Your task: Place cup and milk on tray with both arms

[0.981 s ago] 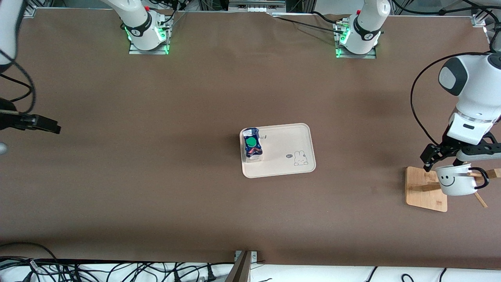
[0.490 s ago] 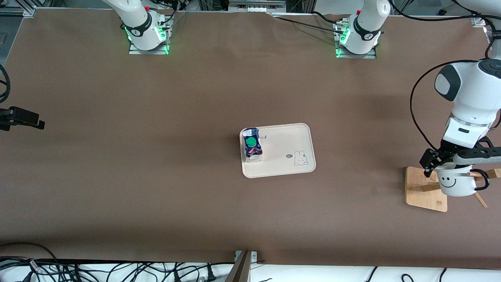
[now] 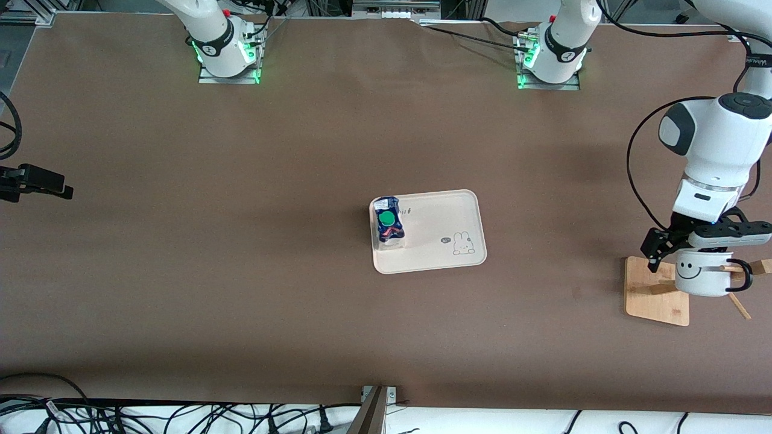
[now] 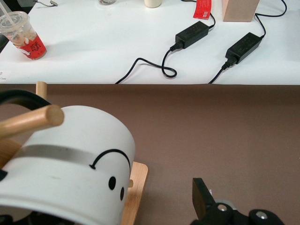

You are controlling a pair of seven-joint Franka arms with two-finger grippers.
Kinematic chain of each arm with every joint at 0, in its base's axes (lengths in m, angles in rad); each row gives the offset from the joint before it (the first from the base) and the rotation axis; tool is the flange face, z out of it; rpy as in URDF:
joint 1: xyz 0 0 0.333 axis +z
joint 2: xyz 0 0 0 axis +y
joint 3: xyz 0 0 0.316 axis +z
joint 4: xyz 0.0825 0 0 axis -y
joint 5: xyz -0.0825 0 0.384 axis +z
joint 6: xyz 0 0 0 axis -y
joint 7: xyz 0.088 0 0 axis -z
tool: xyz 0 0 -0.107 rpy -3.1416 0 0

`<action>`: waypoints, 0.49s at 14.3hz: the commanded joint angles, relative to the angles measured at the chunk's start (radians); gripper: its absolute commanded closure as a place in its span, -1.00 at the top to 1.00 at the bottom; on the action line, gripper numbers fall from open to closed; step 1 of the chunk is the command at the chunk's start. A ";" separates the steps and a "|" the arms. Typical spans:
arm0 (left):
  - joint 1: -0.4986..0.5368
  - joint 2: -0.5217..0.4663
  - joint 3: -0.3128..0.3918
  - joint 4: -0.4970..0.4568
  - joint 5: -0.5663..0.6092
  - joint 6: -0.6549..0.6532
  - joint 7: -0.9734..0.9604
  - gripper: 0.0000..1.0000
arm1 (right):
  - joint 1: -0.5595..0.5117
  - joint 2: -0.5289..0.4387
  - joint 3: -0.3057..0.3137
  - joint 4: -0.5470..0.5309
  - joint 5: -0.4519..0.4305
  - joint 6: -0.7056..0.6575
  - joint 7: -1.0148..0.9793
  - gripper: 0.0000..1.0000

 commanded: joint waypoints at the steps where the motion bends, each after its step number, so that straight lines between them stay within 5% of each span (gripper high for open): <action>1: 0.008 -0.021 0.005 -0.026 0.028 0.013 0.003 1.00 | -0.009 -0.020 0.059 -0.001 -0.046 -0.001 -0.010 1.00; 2: 0.008 -0.022 0.005 -0.026 0.028 0.015 0.003 1.00 | -0.052 -0.043 0.159 -0.004 -0.118 0.002 -0.007 1.00; 4: 0.010 -0.025 0.007 -0.026 0.028 0.015 0.003 1.00 | -0.248 -0.113 0.462 -0.083 -0.257 0.052 0.000 1.00; 5: 0.010 -0.033 0.007 -0.026 0.029 0.015 0.003 0.95 | -0.294 -0.141 0.521 -0.126 -0.285 0.089 0.002 1.00; 7: 0.010 -0.036 0.007 -0.026 0.029 0.015 0.003 0.75 | -0.295 -0.164 0.522 -0.162 -0.281 0.115 0.002 1.00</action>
